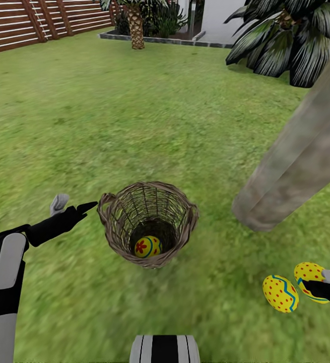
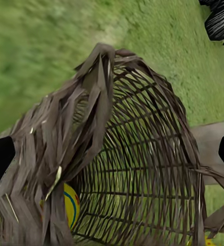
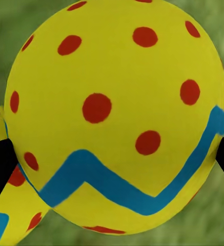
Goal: Take the three Easter eggs out of the wicker basket on the lawn in the garden, then place them on the lawn next to a single tree (choose any tree) so that all three eggs are next to the same tree and none are left in the basket.
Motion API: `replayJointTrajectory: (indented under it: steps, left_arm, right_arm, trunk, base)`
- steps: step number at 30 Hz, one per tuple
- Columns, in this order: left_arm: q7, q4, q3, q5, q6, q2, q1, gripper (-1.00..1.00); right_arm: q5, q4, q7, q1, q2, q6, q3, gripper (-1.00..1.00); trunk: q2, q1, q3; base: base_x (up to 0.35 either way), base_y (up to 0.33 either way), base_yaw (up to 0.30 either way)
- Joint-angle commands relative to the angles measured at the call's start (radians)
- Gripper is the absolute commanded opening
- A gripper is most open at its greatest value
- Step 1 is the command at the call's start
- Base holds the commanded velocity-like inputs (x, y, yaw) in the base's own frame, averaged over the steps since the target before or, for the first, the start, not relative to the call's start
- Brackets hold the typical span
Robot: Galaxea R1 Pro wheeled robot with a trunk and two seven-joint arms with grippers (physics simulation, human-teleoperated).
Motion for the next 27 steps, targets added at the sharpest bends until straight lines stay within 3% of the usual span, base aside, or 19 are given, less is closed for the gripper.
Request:
replayJointTrajectory:
  steps: [1, 5, 8, 10, 12, 19, 22, 27]
  left_arm:
    - [-0.017, -0.005, 0.003, -0.008, 0.006, 0.001, -0.001, 1.00]
    - [-0.076, -0.010, 0.007, -0.007, 0.009, 0.010, 0.000, 1.00]
    - [-0.182, -0.011, 0.009, 0.006, 0.012, 0.061, 0.001, 1.00]
    - [-0.262, -0.010, 0.010, 0.056, 0.012, 0.111, 0.002, 1.00]
    - [-0.286, -0.009, 0.011, 0.084, 0.012, 0.128, 0.003, 1.00]
    - [-0.362, -0.009, 0.011, 0.107, 0.017, 0.136, 0.004, 1.00]
    - [-0.368, -0.009, 0.011, 0.108, 0.017, 0.135, 0.004, 1.00]
    - [-0.368, -0.009, 0.011, 0.108, 0.017, 0.134, 0.004, 1.00]
  right_arm:
    - [-0.010, 0.000, 0.004, 0.000, 0.000, -0.002, 0.008, -1.00]
    - [-0.011, 0.000, 0.004, 0.000, -0.001, -0.002, 0.008, -1.00]
    - [-0.011, 0.000, 0.004, 0.000, -0.004, -0.002, 0.008, -1.00]
    - [-0.011, 0.000, 0.004, 0.000, -0.005, -0.002, 0.008, -1.00]
    - [-0.011, 0.000, 0.004, 0.000, -0.007, -0.002, 0.008, -1.00]
    - [-0.011, 0.000, 0.004, 0.000, -0.009, -0.004, 0.002, -1.00]
    - [-0.011, -0.004, 0.002, -0.002, -0.009, -0.030, 0.001, -1.00]
    - [-0.011, -0.006, -0.002, -0.005, -0.009, -0.050, 0.001, -1.00]
  trunk:
    - [-0.001, 0.000, -0.005]
    - [-0.001, 0.002, -0.020]
    - [-0.002, 0.003, -0.032]
    - [-0.003, 0.004, -0.039]
    - [-0.003, 0.005, -0.047]
    - [-0.005, 0.008, -0.074]
    - [-0.005, 0.010, -0.086]
    - [-0.005, 0.010, -0.086]
  base:
    - [0.000, 0.000, 0.000]
    - [0.000, 0.000, 0.000]
    - [0.000, 0.000, 0.000]
    - [0.000, 0.000, 0.000]
    - [0.000, 0.000, 0.000]
    - [0.000, 0.000, 0.000]
    - [0.000, 0.000, 0.000]
    - [0.000, 0.000, 0.000]
